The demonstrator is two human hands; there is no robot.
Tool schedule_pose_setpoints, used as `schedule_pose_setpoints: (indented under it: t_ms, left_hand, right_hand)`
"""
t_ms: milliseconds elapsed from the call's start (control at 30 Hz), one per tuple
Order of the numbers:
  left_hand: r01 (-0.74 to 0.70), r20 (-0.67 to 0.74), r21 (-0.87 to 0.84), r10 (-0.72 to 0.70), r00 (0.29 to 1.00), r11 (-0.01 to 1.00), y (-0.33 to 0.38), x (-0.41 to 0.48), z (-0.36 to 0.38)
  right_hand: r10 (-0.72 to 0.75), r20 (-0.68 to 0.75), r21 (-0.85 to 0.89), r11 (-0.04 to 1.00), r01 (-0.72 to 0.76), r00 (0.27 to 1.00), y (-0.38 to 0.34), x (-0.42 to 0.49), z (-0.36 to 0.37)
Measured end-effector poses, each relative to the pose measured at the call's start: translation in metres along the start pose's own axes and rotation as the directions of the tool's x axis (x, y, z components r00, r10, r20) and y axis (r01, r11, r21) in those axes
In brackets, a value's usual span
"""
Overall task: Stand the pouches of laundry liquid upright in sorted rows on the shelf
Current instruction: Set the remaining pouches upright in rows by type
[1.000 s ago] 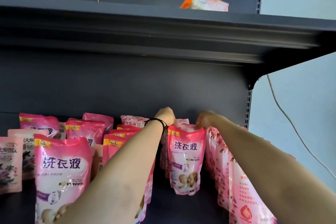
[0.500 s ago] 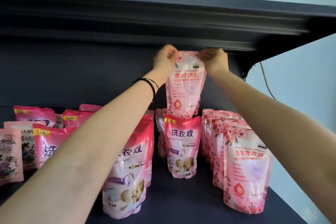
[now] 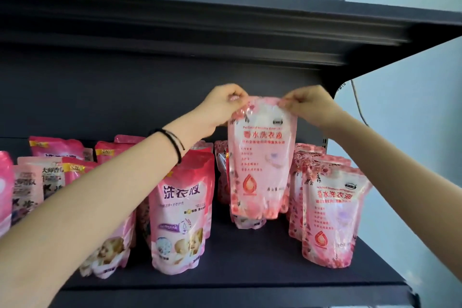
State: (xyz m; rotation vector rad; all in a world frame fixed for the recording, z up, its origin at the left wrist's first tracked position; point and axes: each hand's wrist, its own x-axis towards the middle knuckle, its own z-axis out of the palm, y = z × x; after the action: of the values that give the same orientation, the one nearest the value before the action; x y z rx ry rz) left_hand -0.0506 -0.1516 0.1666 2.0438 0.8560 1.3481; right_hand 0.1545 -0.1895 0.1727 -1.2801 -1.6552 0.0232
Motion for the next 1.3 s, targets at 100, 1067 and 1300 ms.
schedule_pose_setpoints:
  t_ms: [100, 1067, 1300]
  left_hand:
    - [0.018, 0.125, 0.138, -0.035, 0.992, 0.99, -0.025, -0.02, 0.002]
    - [-0.216, 0.469, 0.616, -0.132, 0.874, 0.758, -0.057, 0.054, 0.008]
    - [-0.123, 0.501, 0.65, -0.301, 0.811, 0.75, -0.093, 0.064, 0.009]
  right_hand:
    - [0.032, 0.184, -0.135, 0.991, -0.007, 0.982, 0.011, -0.025, 0.006]
    - [0.104, 0.578, -0.414, 0.892, 0.18, 0.81, 0.047, 0.042, 0.027]
    - [0.218, 0.642, -0.492, 0.852, 0.177, 0.735, 0.081, 0.055, 0.046]
